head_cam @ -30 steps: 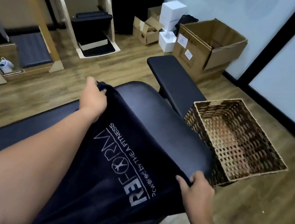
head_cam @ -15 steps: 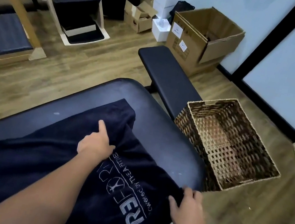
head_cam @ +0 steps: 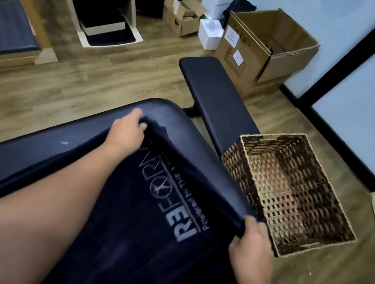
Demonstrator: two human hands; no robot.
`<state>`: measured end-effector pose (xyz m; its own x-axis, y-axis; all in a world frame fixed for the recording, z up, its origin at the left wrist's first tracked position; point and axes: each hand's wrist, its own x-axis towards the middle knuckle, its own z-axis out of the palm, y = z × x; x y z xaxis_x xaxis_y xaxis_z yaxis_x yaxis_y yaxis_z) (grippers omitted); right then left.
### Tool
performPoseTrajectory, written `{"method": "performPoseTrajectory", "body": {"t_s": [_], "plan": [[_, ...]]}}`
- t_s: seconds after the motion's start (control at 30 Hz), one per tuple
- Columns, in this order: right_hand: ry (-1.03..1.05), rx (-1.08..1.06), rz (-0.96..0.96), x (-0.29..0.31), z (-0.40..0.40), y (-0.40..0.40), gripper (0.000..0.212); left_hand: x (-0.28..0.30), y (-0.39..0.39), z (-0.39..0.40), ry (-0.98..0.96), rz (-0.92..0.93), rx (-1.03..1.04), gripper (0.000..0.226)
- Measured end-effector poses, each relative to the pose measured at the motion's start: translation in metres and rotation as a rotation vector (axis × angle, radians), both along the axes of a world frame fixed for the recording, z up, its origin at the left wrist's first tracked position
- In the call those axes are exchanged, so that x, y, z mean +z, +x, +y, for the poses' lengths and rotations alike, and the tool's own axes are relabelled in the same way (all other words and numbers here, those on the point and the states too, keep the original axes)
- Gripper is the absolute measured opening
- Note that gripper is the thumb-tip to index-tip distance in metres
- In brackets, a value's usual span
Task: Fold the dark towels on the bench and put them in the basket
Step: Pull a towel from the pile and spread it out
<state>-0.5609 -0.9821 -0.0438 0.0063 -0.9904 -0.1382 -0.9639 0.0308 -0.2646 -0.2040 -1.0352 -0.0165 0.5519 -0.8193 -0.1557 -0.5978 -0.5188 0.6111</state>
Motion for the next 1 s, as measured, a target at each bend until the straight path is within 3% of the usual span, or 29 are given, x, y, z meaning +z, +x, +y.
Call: {"method": "performPoseTrajectory", "body": {"t_s": [0.07,0.17,0.23,0.3,0.33,0.4,0.43,0.5,0.73,1.0], "plan": [[-0.04,-0.015,-0.018,0.002,-0.028,-0.007,0.044,0.013,-0.005,-0.019,-0.028,0.063,-0.052,0.015],[0.096,0.081,0.147,-0.003,-0.058,-0.005,0.066,0.004,-0.015,-0.023,0.18,0.061,-0.218,0.054],[0.166,0.186,0.244,-0.008,-0.065,0.003,0.075,-0.009,-0.021,-0.012,0.382,-0.009,-0.247,0.04],[0.159,0.26,0.228,-0.015,-0.067,0.014,0.07,-0.022,-0.024,0.007,0.56,-0.087,-0.199,0.033],[0.156,0.286,0.202,-0.018,-0.069,0.02,0.065,-0.023,-0.026,0.018,0.652,-0.105,-0.153,0.044],[0.125,0.333,0.147,-0.023,-0.079,0.036,0.054,-0.031,-0.027,0.04,0.806,-0.081,-0.06,0.089],[0.103,0.362,0.115,-0.025,-0.086,0.045,0.05,-0.035,-0.026,0.05,0.828,-0.039,-0.019,0.108],[0.089,0.426,0.035,-0.028,-0.102,0.067,0.046,-0.047,-0.019,0.065,0.769,0.063,0.025,0.122],[0.161,0.599,-0.031,-0.028,-0.146,0.164,0.048,-0.053,-0.017,0.072,0.723,0.073,0.064,0.125],[0.106,0.501,-0.264,-0.023,-0.211,0.267,0.039,-0.066,-0.013,0.076,0.693,0.061,0.058,0.127]]}}
